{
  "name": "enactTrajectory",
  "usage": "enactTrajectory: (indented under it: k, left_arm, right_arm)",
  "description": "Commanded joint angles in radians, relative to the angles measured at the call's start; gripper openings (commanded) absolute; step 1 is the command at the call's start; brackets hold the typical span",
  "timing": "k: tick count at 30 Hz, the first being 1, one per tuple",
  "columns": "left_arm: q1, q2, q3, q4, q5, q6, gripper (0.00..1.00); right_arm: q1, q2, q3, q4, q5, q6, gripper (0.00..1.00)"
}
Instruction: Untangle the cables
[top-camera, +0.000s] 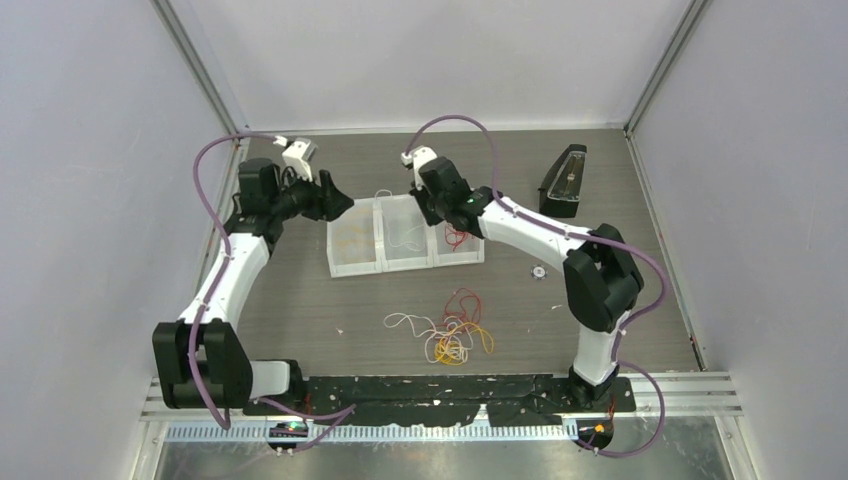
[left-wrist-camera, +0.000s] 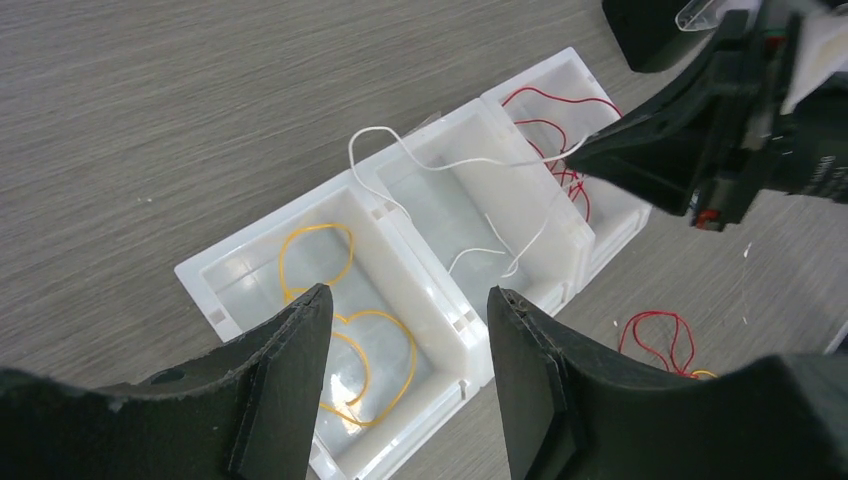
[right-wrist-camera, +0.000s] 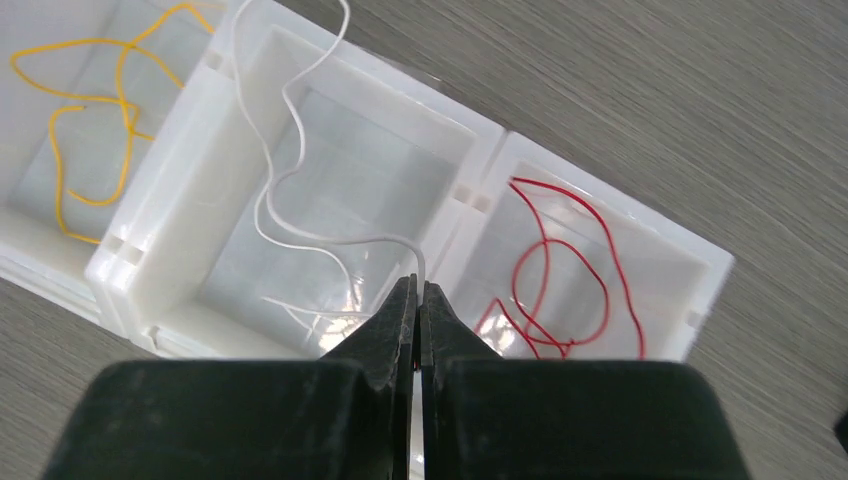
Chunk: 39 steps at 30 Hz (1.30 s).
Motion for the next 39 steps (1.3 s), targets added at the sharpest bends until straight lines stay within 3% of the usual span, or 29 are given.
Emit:
enactTrajectory:
  k: [1,7,13,19,24,29,39]
  left_arm:
    - [0.029,-0.061,-0.013,0.018,0.028,-0.036,0.59]
    - [0.035,-0.056,-0.034,0.007,0.024,-0.044,0.59]
    - [0.034,0.059,0.073,-0.065,0.017,-0.008,0.56]
    - [0.024,0.256,0.288,-0.167,0.031,-0.002,0.63]
    - [-0.032,0.361,0.379,-0.152,0.044,-0.023,0.66]
    - [-0.075,0.461,0.46,-0.114,0.005,-0.073,0.64]
    - [-0.108,0.645,0.61,-0.124,-0.034,-0.116,0.62]
  right_arm:
    - [0.024,0.083,0.101,-0.015,-0.069,-0.021,0.06]
    - [0.026,0.22,0.225,-0.041,-0.108,-0.022,0.05]
    - [0.028,0.312,0.285,-0.088,-0.141,-0.013,0.06]
    - [0.027,0.217,0.199,-0.069,-0.213,-0.019,0.22]
    - [0.023,0.175,0.183,-0.07,-0.222,-0.013,0.32]
    - [0.016,0.145,0.193,-0.077,-0.253,0.023,0.56]
    - [-0.035,0.105,0.221,-0.121,-0.342,0.044,0.7]
